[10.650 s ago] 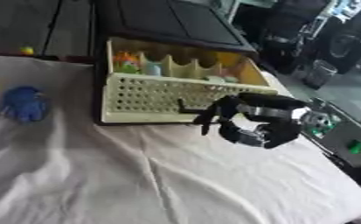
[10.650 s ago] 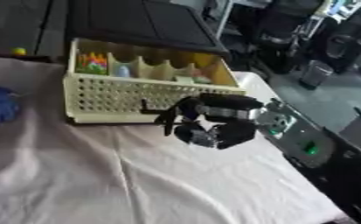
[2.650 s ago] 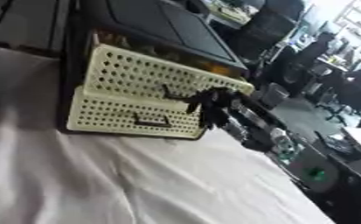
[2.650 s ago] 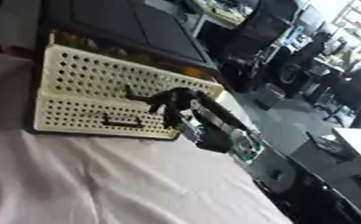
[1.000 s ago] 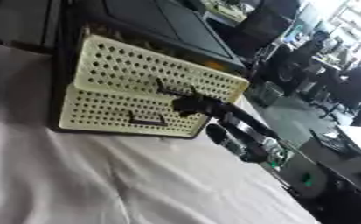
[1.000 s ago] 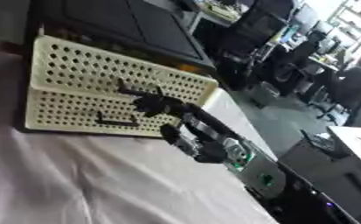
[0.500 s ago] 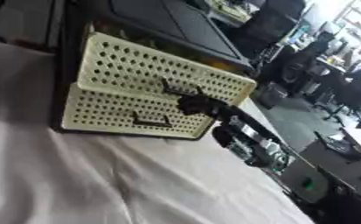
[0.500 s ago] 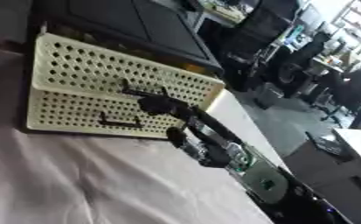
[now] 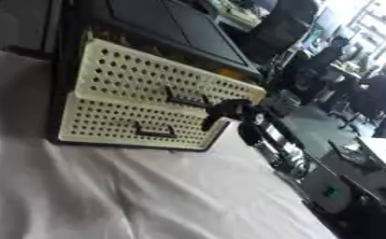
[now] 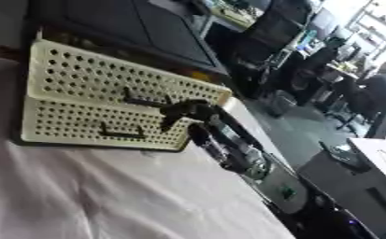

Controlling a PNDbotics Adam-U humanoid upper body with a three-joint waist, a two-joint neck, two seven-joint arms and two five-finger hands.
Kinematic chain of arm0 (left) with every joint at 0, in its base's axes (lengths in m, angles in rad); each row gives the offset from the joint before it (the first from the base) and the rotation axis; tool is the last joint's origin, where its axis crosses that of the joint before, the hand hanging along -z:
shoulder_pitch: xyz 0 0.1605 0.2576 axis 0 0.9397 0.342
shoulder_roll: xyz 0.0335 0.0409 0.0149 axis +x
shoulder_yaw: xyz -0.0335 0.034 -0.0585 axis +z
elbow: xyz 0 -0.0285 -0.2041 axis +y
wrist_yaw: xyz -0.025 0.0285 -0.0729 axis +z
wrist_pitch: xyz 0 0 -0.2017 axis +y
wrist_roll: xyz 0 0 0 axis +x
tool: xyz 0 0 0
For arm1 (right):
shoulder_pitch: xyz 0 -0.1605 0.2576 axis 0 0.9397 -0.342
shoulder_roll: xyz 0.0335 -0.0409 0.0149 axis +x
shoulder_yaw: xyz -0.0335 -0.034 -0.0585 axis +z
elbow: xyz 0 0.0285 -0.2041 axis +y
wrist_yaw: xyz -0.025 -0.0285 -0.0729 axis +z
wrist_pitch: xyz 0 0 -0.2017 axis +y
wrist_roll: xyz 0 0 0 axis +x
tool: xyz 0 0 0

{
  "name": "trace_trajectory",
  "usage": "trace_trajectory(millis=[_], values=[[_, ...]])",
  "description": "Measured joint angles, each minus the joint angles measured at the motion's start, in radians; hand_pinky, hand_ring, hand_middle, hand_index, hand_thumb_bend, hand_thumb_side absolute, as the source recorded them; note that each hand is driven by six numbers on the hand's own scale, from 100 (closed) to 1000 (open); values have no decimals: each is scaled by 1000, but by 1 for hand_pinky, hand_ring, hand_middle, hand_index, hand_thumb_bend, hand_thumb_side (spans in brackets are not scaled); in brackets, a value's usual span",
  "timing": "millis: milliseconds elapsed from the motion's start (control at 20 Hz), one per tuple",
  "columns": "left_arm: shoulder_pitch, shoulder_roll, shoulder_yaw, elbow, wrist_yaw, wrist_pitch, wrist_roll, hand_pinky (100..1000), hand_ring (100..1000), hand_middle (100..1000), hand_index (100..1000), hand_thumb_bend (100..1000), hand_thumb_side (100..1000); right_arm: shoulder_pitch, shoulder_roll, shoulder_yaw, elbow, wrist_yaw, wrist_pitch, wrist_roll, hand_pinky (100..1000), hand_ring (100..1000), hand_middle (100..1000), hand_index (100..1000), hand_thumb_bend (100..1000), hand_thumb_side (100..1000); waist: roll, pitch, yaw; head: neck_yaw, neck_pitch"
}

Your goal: Pick up objects from table and place into drawer.

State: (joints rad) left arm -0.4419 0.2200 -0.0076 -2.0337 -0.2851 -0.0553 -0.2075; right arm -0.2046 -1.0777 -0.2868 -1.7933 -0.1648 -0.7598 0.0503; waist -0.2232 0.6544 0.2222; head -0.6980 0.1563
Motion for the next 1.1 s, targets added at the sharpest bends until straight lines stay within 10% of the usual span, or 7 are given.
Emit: trace_trajectory(millis=[600, 1100], values=[[7, -18, 4, -24, -32, -24, 16, 458, 540, 595, 969, 133, 1000, -1, 9, -4, 3, -12, -52, 21, 870, 886, 868, 954, 100, 1000, 7, 34, 24, -8, -40], [8, -19, 4, -24, -31, -19, 10, 461, 541, 596, 966, 136, 1000, 3, 1, -50, 51, -170, -121, -118, 959, 961, 973, 1000, 100, 1000, 6, 27, 23, -31, -17]])
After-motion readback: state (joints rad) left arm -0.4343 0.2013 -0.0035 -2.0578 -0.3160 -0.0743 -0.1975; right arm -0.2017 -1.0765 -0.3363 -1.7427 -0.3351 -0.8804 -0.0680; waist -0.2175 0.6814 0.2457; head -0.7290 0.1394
